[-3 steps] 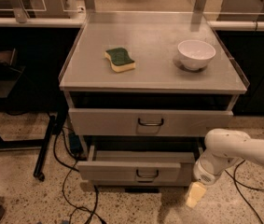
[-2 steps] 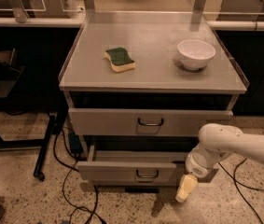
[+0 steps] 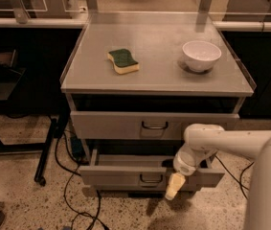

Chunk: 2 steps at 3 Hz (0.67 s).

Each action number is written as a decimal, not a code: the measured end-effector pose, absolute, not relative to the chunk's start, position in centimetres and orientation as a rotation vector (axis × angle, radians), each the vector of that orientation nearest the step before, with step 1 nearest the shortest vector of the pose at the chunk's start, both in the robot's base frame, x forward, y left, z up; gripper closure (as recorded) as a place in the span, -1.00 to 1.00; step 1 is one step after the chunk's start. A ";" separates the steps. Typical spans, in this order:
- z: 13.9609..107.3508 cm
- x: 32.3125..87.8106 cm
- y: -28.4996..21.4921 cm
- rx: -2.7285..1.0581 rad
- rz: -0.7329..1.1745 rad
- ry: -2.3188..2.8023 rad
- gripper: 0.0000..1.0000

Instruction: Open middle drawer

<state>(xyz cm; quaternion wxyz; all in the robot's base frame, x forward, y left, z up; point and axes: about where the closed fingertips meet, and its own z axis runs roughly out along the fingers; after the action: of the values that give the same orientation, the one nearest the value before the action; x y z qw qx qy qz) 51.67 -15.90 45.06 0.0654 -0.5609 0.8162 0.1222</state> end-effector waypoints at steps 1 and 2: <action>42.4 51.5 -14.9 -1.731 0.382 2.483 -1.00; 39.9 50.6 -15.2 -1.759 0.392 2.520 -1.00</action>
Offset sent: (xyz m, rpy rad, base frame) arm -0.0187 0.0013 -0.0802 -0.0765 0.1205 0.0298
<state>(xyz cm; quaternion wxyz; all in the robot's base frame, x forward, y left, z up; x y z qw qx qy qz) 50.65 -15.20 39.94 0.0217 -0.5675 0.8133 0.1264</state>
